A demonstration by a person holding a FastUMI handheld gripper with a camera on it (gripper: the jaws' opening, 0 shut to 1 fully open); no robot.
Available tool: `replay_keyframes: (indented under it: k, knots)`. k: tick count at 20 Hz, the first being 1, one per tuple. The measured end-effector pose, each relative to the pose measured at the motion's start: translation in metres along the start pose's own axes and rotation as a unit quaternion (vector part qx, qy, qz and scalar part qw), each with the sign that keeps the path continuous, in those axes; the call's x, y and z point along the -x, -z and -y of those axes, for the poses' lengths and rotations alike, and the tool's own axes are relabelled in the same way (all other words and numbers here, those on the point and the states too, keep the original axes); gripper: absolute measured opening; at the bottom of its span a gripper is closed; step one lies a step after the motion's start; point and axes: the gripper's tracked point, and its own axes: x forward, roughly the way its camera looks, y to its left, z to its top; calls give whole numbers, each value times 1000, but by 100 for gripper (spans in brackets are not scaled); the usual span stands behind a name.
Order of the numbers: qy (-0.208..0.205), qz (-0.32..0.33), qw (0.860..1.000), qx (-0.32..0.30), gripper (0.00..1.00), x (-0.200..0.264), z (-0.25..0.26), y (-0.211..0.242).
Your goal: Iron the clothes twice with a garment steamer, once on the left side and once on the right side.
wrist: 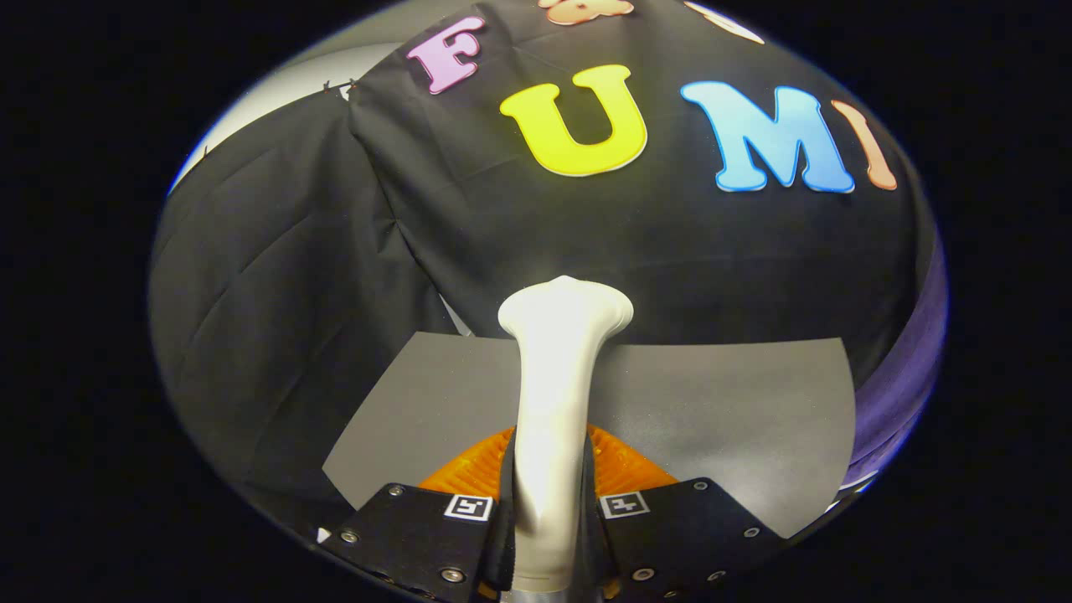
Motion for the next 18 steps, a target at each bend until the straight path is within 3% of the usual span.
replay_keyframes:
  k: [6, 12, 18]
  knots:
    - [31, 56, 997, 45, 32, 59, 0, 9]
    - [40, 124, 991, 36, 32, 129, -1, 26]
    - [53, 151, 987, 35, 32, 203, 0, 58]
